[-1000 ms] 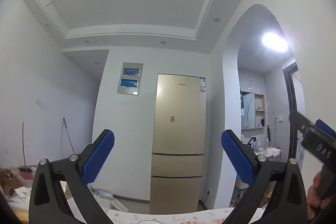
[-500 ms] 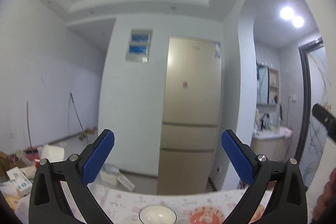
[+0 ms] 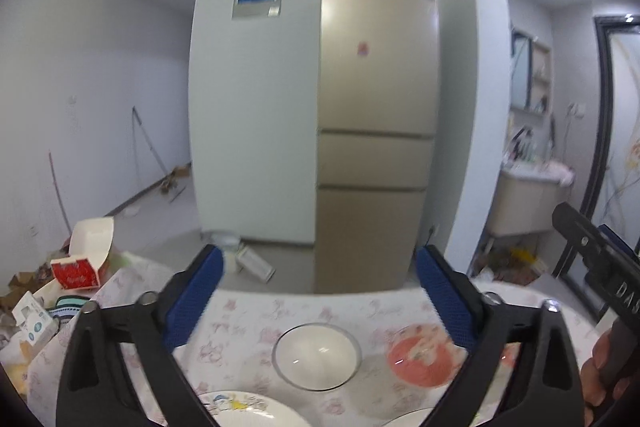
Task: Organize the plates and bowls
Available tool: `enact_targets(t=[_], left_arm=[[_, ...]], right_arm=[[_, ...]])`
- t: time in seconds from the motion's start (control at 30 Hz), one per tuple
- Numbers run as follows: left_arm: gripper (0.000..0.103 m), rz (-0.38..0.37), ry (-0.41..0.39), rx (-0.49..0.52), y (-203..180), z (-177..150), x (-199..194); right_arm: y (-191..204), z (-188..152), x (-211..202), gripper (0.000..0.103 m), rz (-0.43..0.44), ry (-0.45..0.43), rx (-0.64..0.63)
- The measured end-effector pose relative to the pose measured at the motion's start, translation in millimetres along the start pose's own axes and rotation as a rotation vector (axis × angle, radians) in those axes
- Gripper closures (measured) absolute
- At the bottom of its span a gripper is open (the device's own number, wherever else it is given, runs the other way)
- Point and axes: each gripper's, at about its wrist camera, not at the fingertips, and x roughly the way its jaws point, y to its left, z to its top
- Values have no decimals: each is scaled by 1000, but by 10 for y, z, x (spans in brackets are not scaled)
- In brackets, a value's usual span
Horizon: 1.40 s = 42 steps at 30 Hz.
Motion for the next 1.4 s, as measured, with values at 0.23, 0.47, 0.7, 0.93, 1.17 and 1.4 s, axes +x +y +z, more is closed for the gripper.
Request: enact_targets(t=[0.23,0.47,0.7,0.93,1.17,1.4], left_arm=[[46,13,251,-124,458,-188,810],[57,5,425,-135,704,-574,1376],[61,5,606,-227,977,-969,1847],[61,-10,700,-254,919,-1254,2100],[61,-32,759,-213,777,-1407,2229],[88,-40,800,-211,680,-1522,2307]], right_arm=[[380,-457,605,27,44,174,-93],[591,-623,1226,36,118,521,-105],[706,-1004,1498,42,165,662,-67],[642,-1412,1818,59,220,828,-10],[774,-1633,1947,65,273,884,-1],[787,-1772,2013,83,212,897,-54]])
